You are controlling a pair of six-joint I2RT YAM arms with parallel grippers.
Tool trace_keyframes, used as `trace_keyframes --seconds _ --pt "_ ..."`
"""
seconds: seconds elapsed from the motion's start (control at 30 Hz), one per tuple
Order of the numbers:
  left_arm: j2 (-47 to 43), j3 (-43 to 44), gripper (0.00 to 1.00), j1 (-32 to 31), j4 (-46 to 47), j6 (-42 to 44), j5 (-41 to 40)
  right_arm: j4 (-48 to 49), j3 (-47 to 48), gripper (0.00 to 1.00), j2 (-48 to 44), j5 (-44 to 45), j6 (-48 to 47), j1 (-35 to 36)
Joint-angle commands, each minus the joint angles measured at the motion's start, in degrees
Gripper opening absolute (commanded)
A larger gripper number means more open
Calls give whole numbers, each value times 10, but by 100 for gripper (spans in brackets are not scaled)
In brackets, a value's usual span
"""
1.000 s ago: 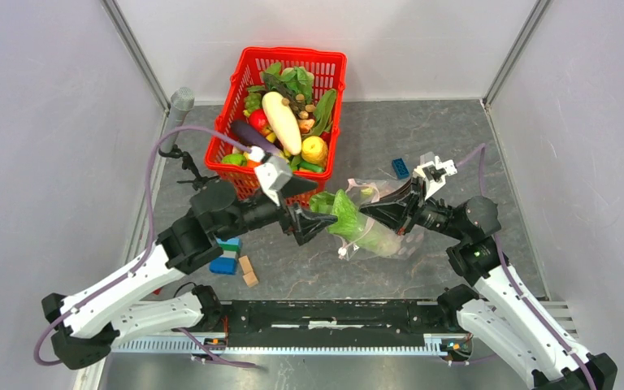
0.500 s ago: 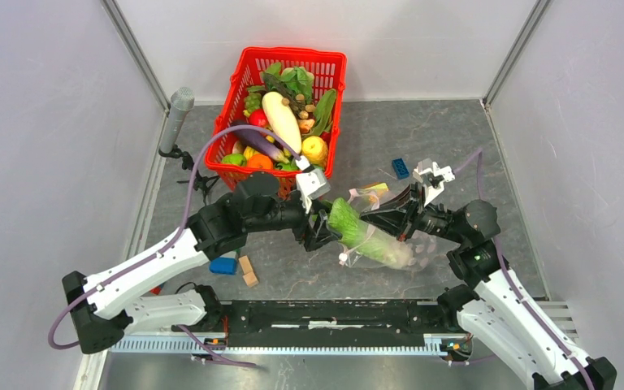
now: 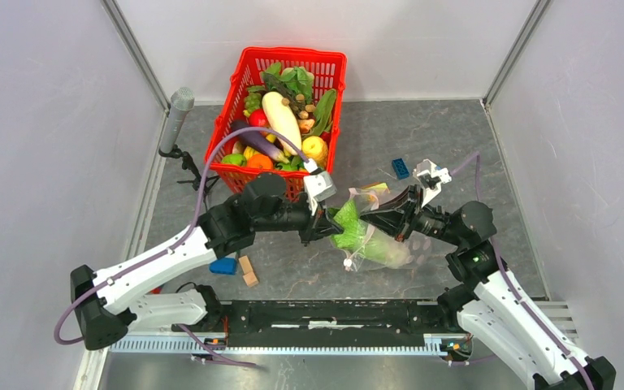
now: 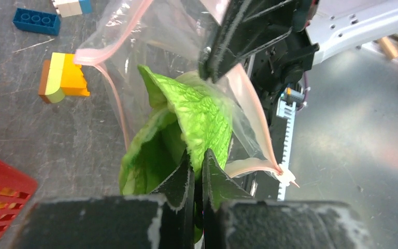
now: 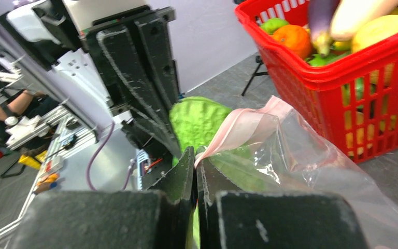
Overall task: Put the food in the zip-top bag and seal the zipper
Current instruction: Place the fake vegetable in the zipper food storage bag.
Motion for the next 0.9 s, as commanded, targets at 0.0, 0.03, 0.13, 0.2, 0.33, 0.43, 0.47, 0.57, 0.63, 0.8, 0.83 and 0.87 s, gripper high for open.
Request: trace_keyframes --seconds 0.0,0.03,0.13,0.2,0.33,0.43,0.47,0.57,0.63,0.8,0.83,0.87 --pt "-47 -55 2 -2 147 -90 7 -27 18 6 1 85 -35 2" --pt "-66 -71 2 -2 179 -107 -10 -36 25 6 6 95 -37 2" --pt "-113 -123 2 -2 275 -150 -73 -34 26 5 14 112 -23 2" --pt "-146 -157 2 -1 329 -162 -122 -9 15 5 12 119 -3 2" --pt "-190 -202 2 -1 400 -166 -206 27 1 3 6 114 24 2" --pt "-168 -179 2 -1 366 -148 -186 41 -1 2 9 96 36 2" --pt "-155 -167 2 -1 353 -148 -165 52 -4 2 10 91 43 2" --pt "-121 -163 2 -2 362 -168 -121 77 -10 2 12 77 55 2" --pt "-94 -149 2 -2 350 -169 -95 89 -16 2 10 76 62 3" --pt "-39 -136 2 -16 330 -159 -115 108 -26 1 9 77 73 4" --pt "-27 -133 2 -18 325 -156 -117 113 -28 1 10 77 74 4" --pt "-17 -129 2 -20 324 -154 -114 123 -32 1 9 76 79 5"
